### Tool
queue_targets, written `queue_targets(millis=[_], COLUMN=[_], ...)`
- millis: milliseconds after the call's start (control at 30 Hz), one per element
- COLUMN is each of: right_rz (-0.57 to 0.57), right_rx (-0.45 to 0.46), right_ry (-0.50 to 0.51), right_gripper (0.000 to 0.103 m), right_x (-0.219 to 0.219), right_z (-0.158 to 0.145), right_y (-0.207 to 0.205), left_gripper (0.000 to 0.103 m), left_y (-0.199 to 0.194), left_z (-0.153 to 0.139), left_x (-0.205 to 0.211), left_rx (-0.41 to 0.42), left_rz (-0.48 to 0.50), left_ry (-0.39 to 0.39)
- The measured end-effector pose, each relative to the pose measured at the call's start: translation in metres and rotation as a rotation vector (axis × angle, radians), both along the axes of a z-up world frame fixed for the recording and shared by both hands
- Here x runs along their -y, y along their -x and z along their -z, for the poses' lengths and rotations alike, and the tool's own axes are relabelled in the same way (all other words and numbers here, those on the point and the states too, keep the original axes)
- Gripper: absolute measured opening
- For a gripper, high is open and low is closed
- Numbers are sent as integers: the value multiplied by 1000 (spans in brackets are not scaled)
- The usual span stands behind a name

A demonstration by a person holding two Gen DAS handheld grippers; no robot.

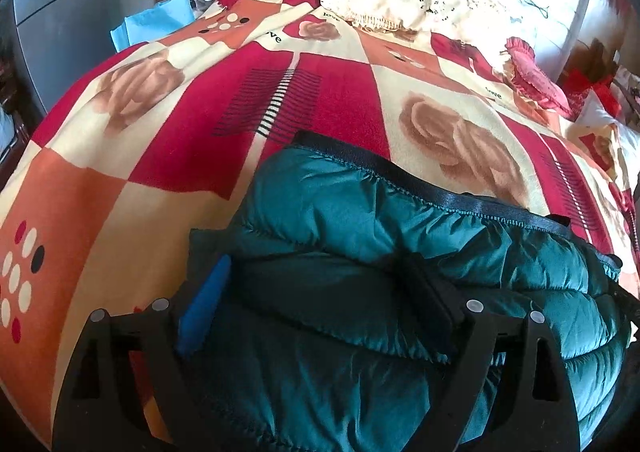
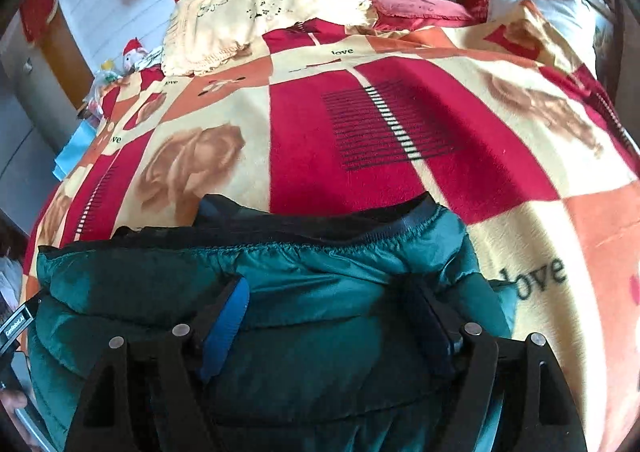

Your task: Fold large clothes

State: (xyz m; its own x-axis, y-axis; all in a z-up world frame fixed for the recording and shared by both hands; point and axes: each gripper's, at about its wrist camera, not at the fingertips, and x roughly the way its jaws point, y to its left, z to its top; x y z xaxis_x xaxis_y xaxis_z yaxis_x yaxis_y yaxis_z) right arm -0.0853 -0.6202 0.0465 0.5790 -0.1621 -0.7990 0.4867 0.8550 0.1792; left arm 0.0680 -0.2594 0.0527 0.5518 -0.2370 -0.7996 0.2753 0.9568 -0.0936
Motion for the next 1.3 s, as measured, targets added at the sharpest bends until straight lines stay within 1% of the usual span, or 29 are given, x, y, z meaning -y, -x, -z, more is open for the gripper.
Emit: queue_targets(millis=[133, 200, 267, 367, 433, 533, 633, 667, 733, 767, 833, 933, 1033, 1133, 1233, 1300], right_rz=[-2, -1, -3, -20, -51, -88, -72, -60, -33, -23, -5, -4, 3, 11, -18, -42], right_rx=[-9, -7, 31, 133, 155, 146, 145, 147, 138, 124, 49, 29, 33, 85, 118, 116], right_ry=[12, 23, 5, -48, -46, 18, 79, 82, 54, 38, 33, 45, 44, 23, 12, 19], right_gripper=[79, 79, 79, 79, 79, 79, 79, 79, 79, 79, 79, 81, 81, 81, 81, 81], right_x=[-1, -5, -8, -19, -30, -48, -53, -50, -42, -38, -30, -28, -30, -36, -51, -62], right_z=[2, -5, -17, -40, -50, -56, -56, -54, -47, -42, -24, -15, -24, -39, -50, -50], right_y=[-1, 2, 15, 44, 59, 79, 94, 97, 98, 97, 90, 88, 93, 111, 131, 137], left_gripper=[88, 88, 88, 88, 88, 88, 88, 88, 88, 88, 88, 88, 88, 88, 88, 88], left_y=[0, 0, 1, 8, 15, 27, 40, 43, 54, 58, 65, 76, 87, 98, 108, 115], left_z=[0, 0, -2, -10, -17, -25, -32, -33, -36, -36, -37, -35, -36, -36, -33, -31], left_x=[-1, -1, -5, -13, -20, -27, -34, -35, -40, -42, -46, -53, -58, -64, -68, -70], left_rx=[4, 2, 3, 6, 13, 20, 36, 39, 52, 57, 63, 57, 64, 69, 61, 61], left_rz=[3, 5, 8, 12, 8, 18, 30, 34, 46, 51, 53, 62, 74, 78, 80, 84], left_ry=[-3, 4, 18, 40, 53, 60, 58, 55, 46, 44, 42, 39, 30, 36, 46, 44])
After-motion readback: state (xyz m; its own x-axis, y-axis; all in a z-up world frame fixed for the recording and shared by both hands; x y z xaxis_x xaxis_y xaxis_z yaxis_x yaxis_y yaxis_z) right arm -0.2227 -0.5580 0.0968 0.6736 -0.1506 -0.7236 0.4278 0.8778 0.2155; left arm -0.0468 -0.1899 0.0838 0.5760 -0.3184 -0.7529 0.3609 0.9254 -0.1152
